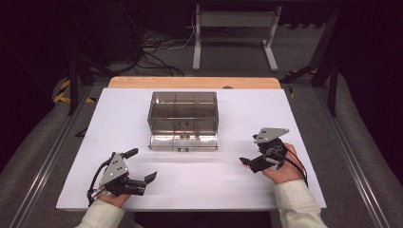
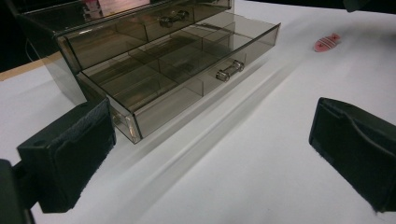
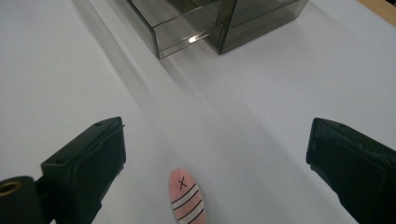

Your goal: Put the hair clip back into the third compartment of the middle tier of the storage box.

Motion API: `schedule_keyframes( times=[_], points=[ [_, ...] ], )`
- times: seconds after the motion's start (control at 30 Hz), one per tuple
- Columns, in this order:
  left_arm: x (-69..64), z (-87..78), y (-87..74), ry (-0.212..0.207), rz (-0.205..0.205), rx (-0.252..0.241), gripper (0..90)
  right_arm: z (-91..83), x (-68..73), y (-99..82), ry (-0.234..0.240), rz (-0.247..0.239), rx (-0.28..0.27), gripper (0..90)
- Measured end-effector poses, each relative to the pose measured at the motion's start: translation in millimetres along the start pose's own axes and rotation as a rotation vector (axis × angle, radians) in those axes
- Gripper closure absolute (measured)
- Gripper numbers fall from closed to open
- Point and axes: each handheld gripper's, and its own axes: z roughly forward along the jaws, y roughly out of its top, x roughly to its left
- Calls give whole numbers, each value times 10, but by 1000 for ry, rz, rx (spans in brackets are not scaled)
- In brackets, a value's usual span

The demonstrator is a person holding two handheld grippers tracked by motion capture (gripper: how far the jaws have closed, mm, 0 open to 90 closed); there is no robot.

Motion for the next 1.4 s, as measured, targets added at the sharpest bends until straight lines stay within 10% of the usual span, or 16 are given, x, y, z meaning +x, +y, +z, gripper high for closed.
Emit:
schedule_keyframes(
  times=[1.4],
  points=[
    [1,5,0,-3,7,1,15,222,-27,-162,57,13,226,434]
  ],
)
